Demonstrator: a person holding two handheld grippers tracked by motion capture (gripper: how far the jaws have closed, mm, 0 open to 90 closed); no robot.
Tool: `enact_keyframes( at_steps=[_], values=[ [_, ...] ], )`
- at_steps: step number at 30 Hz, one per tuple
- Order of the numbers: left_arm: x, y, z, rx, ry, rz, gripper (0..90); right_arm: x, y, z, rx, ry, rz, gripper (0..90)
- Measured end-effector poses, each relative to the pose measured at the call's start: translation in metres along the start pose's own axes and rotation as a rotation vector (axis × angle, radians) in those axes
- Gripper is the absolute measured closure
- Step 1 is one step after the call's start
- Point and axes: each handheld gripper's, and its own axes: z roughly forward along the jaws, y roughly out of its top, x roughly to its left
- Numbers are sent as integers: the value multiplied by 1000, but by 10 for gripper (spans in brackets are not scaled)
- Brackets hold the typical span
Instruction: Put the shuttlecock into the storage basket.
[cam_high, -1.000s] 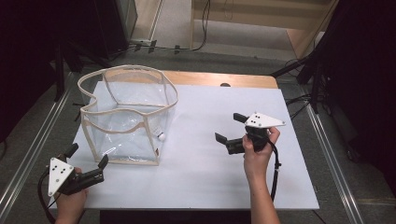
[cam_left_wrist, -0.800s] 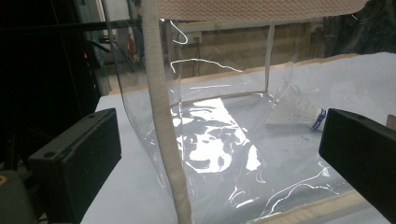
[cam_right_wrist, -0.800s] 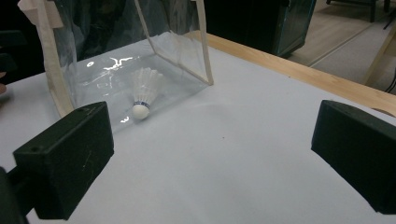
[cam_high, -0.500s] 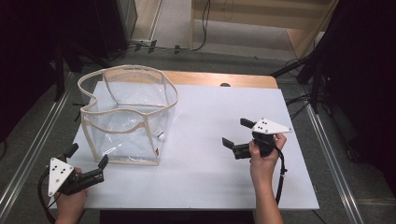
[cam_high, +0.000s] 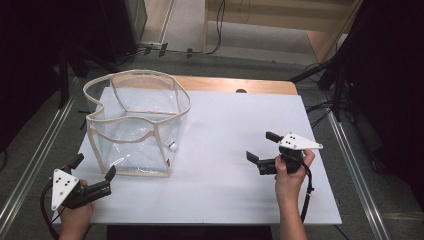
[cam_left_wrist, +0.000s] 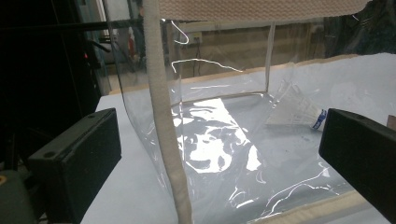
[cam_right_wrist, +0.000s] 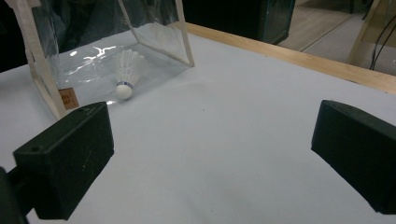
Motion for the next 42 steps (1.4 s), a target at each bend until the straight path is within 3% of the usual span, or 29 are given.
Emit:
enact_keyframes(
  at_steps=[22, 42],
  values=[
    [0, 0, 0, -2, 3, 0, 0, -13, -37, -28, -9, -48, 42, 0],
    [0, 0, 0, -2, -3, 1, 0, -35, -66, -62, -20, -139, 84, 0]
  ],
)
